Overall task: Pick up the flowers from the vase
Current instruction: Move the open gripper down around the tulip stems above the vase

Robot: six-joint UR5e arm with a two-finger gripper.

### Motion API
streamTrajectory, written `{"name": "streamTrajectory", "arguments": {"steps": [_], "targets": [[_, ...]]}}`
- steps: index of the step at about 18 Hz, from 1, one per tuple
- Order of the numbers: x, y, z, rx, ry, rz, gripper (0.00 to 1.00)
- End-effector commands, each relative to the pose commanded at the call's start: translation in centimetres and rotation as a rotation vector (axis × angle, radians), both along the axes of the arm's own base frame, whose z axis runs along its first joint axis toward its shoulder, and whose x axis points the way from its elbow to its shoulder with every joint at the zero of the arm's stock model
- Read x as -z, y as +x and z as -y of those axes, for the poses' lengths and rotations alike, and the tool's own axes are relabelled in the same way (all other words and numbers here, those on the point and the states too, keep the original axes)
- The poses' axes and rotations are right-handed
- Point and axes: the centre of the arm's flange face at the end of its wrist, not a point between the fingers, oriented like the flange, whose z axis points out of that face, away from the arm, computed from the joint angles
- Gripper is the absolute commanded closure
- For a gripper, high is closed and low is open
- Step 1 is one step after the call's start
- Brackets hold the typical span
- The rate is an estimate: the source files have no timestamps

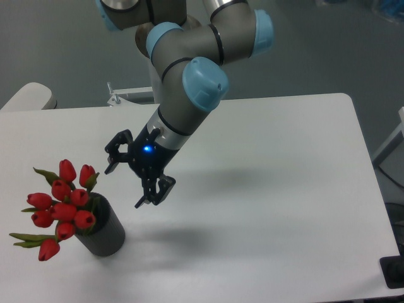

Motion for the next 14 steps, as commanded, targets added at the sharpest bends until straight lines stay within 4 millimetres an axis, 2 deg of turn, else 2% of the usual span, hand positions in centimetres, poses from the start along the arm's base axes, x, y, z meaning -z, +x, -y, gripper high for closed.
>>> {"name": "streamTrajectory", "arguments": {"steps": [3, 10, 14], "targets": [[0.3, 0.4, -0.5, 0.014, 0.079, 0.057, 0.00], [1.8, 0.9, -0.2, 0.059, 0.090, 0.035, 0.00], [2.6, 2.0, -0.8, 0.100, 0.105, 0.021, 0.00]]}}
